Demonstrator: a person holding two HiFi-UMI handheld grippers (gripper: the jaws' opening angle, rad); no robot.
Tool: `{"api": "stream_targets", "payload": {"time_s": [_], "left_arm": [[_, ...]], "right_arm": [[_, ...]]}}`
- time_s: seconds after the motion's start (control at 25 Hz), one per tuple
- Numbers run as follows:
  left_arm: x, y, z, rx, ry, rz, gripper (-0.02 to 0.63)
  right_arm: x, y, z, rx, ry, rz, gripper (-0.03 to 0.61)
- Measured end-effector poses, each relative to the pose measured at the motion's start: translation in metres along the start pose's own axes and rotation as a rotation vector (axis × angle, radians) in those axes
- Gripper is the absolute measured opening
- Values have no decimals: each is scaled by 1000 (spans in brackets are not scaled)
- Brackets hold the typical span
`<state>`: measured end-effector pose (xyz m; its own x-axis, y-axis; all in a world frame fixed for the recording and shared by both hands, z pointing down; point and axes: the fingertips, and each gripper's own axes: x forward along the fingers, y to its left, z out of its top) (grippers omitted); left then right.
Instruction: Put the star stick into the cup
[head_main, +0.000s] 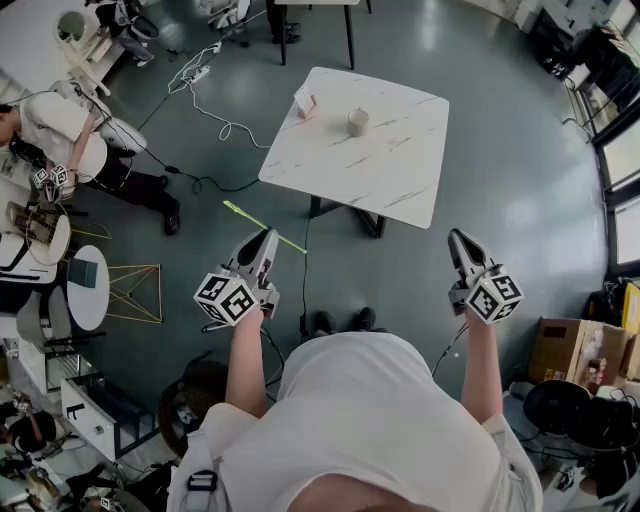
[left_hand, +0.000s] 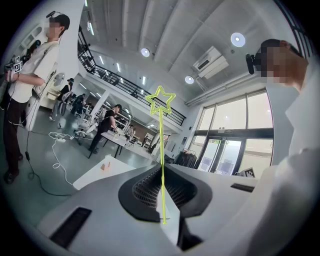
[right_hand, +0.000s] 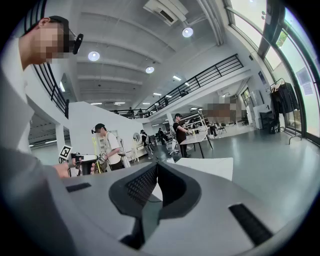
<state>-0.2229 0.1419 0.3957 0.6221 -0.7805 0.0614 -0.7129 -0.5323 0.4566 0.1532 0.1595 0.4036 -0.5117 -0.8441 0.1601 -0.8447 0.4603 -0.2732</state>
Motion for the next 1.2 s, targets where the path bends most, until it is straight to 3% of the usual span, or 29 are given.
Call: {"api": "stream_targets", "payload": {"time_s": [0.52, 1.2], "left_arm": [[3, -11, -6, 4, 5, 12, 25], [27, -35, -22, 5, -11, 92, 25]], "right_arm": [[2, 1, 5, -9, -2, 40, 26], [-9, -36, -2, 25, 21, 118, 26]]}}
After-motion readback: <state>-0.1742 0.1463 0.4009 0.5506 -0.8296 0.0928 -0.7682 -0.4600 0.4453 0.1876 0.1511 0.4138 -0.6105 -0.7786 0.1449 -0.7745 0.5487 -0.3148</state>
